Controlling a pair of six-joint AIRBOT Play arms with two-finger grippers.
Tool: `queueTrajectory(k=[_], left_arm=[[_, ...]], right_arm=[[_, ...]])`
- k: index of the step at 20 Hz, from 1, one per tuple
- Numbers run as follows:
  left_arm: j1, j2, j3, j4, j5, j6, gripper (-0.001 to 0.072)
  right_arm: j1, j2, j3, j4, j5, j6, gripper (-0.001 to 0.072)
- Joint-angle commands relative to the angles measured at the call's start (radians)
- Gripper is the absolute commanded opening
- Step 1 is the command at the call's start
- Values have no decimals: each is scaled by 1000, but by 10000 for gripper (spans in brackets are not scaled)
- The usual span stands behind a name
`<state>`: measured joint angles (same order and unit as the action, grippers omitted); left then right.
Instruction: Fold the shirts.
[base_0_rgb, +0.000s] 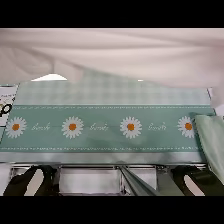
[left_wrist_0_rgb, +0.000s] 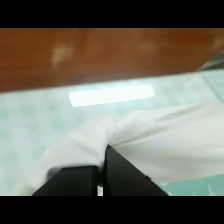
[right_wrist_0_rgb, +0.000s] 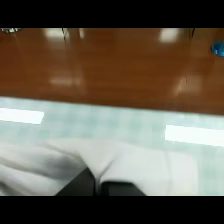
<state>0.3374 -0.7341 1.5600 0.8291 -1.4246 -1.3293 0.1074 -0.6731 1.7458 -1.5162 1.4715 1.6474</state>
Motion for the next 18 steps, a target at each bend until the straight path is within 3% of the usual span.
queueTrajectory(k=[1, 6, 9, 14, 18], left_arm=[[-26, 121, -198, 54, -111, -30, 22], [-85, 224, -621, 54, -127, -45, 22], [-89, 176, -791, 54, -41, -39, 22], [-89, -61, -870, 39, 219, 3, 22], [-89, -329, -842, -136, 463, 90, 22]], right_arm=[[0, 112, -196, 36, 76, 67, 27], [1, 171, -576, 158, 89, 83, 27], [0, 128, -762, 114, -36, 79, 27], [0, -196, -823, 131, -242, -1, 26], [-6, -567, -731, 157, -403, -43, 26]])
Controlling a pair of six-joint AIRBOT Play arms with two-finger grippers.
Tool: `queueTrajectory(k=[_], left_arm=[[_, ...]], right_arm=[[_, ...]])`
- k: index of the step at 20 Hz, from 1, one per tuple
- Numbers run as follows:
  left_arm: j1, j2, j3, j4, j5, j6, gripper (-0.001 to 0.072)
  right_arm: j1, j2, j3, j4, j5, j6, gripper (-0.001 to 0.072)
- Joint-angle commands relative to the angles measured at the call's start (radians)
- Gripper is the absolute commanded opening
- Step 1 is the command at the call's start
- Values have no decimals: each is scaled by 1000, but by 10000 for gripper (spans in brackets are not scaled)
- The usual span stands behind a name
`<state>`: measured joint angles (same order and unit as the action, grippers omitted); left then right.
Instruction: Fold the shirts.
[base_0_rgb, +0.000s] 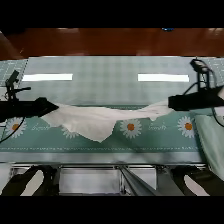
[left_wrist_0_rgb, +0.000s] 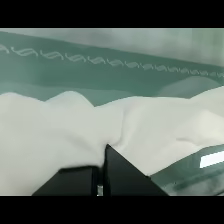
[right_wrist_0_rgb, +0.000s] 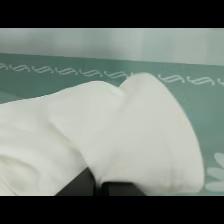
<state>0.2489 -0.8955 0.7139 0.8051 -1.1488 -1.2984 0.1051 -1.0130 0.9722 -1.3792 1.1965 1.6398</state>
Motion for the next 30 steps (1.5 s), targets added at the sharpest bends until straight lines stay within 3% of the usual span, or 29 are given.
queueTrajectory(k=[1, 3, 4, 5, 6, 7, 8, 11, 13, 17, 20, 24, 25, 30], left_arm=[[0, -229, 27, -156, 219, 61, 22], [0, -338, 100, -214, 233, 70, 29], [0, -385, 150, -219, 233, 82, 153], [0, -418, 199, -219, 228, 82, 388], [4, -442, 249, -213, 205, 80, 512], [20, -455, 312, -182, 156, 82, 512], [41, -457, 368, -125, 114, 71, 511], [141, -411, 436, 109, -12, -68, 510], [187, -344, 341, 157, -68, -68, 510], [181, -171, -70, 44, -32, -62, 510], [175, -142, -276, -44, 32, -12, 510], [145, -193, -339, -115, 85, -4, 510], [124, -201, -339, -167, 100, 31, 510], [-73, -270, -337, -297, 254, 38, 510]], right_arm=[[-15, -323, 102, 31, -145, -36, 26], [-57, -476, 243, 84, -139, -37, 27], [-85, -533, 319, 122, -120, -37, 31], [-116, -575, 390, 174, -103, -37, 115], [-153, -604, 459, 233, -74, -48, 355], [-194, -616, 518, 282, -35, -84, 409], [-235, -614, 559, 298, 6, -94, 409], [-388, -559, 580, 231, 163, -116, 409], [-464, -494, 479, 178, 206, -150, 409], [-538, -310, 117, 228, 74, -209, 408], [-539, -216, -68, 316, 9, -275, 408], [-539, -201, -149, 413, 7, -341, 408], [-539, -201, -152, 414, 6, -345, 408], [-539, -201, -151, 420, -3, -348, 408]])
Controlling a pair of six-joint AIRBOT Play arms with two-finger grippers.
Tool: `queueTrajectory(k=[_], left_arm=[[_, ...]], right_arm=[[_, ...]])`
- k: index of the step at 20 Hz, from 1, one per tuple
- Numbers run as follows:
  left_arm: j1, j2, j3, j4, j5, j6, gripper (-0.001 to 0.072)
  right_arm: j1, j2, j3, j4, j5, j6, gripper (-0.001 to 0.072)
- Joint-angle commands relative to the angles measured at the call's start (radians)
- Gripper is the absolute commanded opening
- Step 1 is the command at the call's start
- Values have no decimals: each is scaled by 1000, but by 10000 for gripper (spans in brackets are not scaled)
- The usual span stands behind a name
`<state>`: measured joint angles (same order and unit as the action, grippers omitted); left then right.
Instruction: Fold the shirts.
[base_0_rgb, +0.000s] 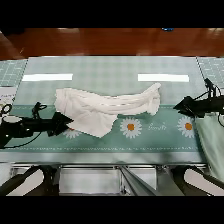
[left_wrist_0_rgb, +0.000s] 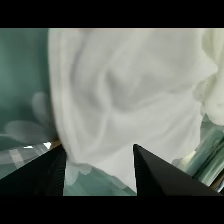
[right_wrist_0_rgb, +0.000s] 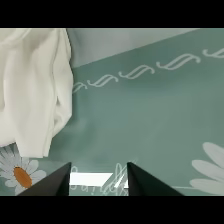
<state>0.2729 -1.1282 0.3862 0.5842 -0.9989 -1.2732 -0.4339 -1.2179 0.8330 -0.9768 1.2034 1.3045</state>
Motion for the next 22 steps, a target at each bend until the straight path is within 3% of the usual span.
queueTrajectory(k=[1, 2, 3, 4, 5, 11, 22], left_arm=[[-132, -56, -1, -90, 135, 13, 509], [-150, -70, 16, -100, 148, 13, 507], [-155, -79, 40, -104, 145, 13, 457], [-153, -80, 71, -103, 129, 31, 144], [-153, -78, 106, -103, 112, 78, 25], [-153, -78, 292, -103, 37, 101, 23], [-155, -79, 304, -102, 21, 102, 23]], right_arm=[[0, 4, -12, 17, -11, -13, 408], [0, 4, -12, 17, -13, -17, 408], [2, 3, -12, 17, -14, -21, 408], [10, -3, -12, 18, -19, -25, 408], [26, -14, -12, 20, -29, -26, 408], [132, -163, -9, 167, -151, -58, 408], [269, -281, -9, 298, -241, -103, 407]])
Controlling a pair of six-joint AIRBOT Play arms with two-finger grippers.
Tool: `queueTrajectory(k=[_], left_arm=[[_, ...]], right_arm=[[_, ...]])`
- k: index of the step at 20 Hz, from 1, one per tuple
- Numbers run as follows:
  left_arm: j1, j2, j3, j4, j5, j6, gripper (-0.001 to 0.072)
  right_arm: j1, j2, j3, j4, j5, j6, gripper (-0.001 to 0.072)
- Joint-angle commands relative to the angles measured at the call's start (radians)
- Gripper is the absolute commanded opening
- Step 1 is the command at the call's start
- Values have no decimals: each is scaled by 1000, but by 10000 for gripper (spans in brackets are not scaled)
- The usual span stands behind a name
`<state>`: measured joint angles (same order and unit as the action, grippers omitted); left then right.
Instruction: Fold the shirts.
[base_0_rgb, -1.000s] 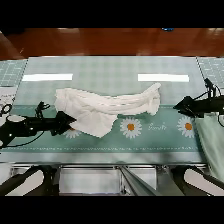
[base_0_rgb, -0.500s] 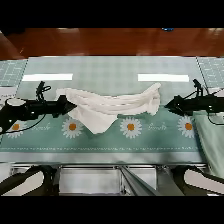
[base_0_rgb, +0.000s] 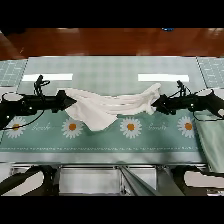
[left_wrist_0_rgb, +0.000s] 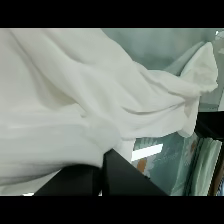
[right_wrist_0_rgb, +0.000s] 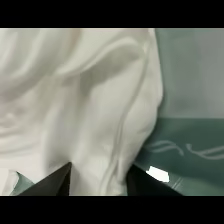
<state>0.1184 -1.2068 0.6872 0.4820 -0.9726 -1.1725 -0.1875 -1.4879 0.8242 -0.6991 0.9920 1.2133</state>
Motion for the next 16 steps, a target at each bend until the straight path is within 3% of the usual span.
queueTrajectory(k=[1, 3, 6, 12, 16], left_arm=[[0, 0, 3, 0, -5, 1, 23], [2, -1, 4, -1, -4, 1, 23], [51, 14, 77, -5, -59, 1, 23], [209, 143, 519, -151, -101, 1, 22], [272, 214, 837, -161, -87, -19, 23]], right_arm=[[23, -11, 0, 21, -35, -12, 364], [23, -10, 2, 45, -25, -47, 29], [22, 4, 106, 35, 124, -89, 27], [22, 200, 681, -139, 239, 95, 27], [22, 313, 1059, -211, 320, 171, 27]])
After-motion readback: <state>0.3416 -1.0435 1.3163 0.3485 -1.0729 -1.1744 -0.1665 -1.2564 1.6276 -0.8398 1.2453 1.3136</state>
